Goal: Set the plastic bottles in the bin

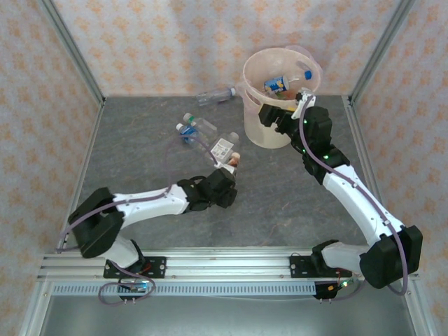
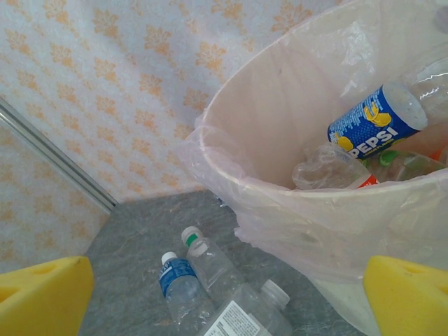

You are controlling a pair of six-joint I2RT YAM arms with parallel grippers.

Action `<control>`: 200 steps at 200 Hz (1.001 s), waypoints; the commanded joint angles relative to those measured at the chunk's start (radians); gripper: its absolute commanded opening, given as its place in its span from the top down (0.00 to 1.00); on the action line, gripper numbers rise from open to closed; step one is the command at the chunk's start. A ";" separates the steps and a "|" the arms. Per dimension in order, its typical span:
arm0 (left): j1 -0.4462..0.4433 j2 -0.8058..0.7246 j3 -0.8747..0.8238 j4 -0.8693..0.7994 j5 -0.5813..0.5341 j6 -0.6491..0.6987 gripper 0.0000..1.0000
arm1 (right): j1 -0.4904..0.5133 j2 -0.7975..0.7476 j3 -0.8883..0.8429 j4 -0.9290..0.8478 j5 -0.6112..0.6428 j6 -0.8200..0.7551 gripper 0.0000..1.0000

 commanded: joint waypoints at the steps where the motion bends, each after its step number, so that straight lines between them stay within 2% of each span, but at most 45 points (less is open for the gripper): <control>1: 0.001 -0.088 -0.002 0.114 -0.013 0.091 0.50 | 0.005 -0.021 0.015 0.040 -0.018 0.062 0.01; 46: 0.058 -0.212 -0.005 0.269 0.057 0.209 0.50 | 0.006 0.062 0.148 -0.070 -0.316 0.070 0.01; 85: 0.124 -0.265 -0.019 0.397 0.241 0.245 0.49 | 0.024 0.155 0.254 -0.150 -0.551 0.078 0.02; 125: 0.155 -0.281 -0.026 0.433 0.342 0.251 0.49 | 0.062 0.212 0.317 -0.237 -0.597 0.034 0.06; 139: 0.158 -0.279 -0.026 0.444 0.356 0.252 0.49 | 0.077 0.238 0.344 -0.258 -0.624 0.028 0.11; 164: 0.162 -0.272 -0.024 0.456 0.362 0.247 0.49 | 0.082 0.255 0.360 -0.241 -0.612 0.057 0.23; 180: 0.165 -0.267 -0.025 0.458 0.364 0.242 0.49 | 0.082 0.252 0.355 -0.208 -0.585 0.090 0.36; 200: 0.169 -0.266 -0.025 0.455 0.360 0.235 0.49 | 0.082 0.250 0.351 -0.183 -0.573 0.108 0.47</control>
